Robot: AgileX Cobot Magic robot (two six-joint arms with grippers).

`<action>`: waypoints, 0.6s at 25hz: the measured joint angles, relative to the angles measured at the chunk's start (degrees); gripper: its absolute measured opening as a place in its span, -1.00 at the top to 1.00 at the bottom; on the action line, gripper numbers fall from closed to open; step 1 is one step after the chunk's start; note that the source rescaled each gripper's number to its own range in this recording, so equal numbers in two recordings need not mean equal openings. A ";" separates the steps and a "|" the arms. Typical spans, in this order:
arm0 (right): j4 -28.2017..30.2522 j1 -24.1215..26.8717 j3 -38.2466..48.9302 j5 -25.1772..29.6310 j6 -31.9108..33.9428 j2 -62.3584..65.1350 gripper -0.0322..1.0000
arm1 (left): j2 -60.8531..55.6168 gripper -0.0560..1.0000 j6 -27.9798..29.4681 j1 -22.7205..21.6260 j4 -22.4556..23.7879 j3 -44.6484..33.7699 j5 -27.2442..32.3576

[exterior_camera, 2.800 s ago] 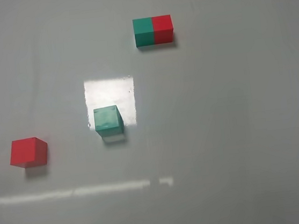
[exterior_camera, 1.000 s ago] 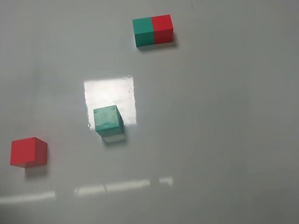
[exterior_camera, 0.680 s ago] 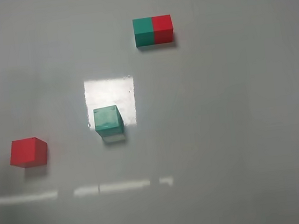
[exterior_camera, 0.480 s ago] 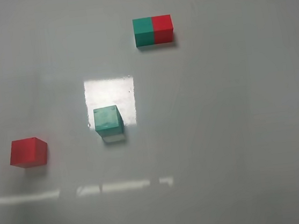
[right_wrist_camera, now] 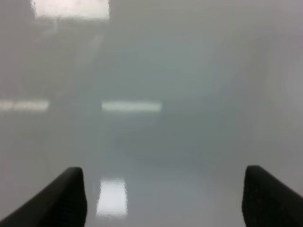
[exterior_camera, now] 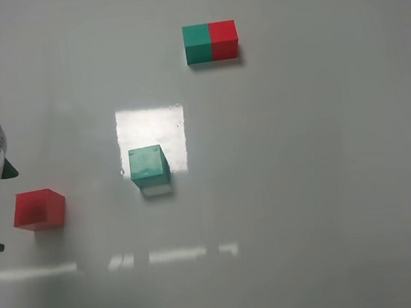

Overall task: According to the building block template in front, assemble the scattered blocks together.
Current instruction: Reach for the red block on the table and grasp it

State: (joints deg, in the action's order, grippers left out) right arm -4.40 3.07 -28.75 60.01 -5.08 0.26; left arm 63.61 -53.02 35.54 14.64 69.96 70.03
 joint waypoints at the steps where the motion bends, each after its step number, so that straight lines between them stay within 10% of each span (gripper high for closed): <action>1: 0.00 0.00 0.00 0.00 0.00 0.00 -0.34 | 0.00 -0.93 0.05 0.00 0.62 -0.18 -0.06; 15: -0.07 0.00 0.00 0.00 0.00 0.00 -0.34 | 2.94 -0.97 0.49 0.00 4.94 -0.43 -0.10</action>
State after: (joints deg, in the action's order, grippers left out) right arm -4.47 3.07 -28.75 60.01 -5.08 0.26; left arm 66.56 -52.53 35.54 19.58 69.53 69.93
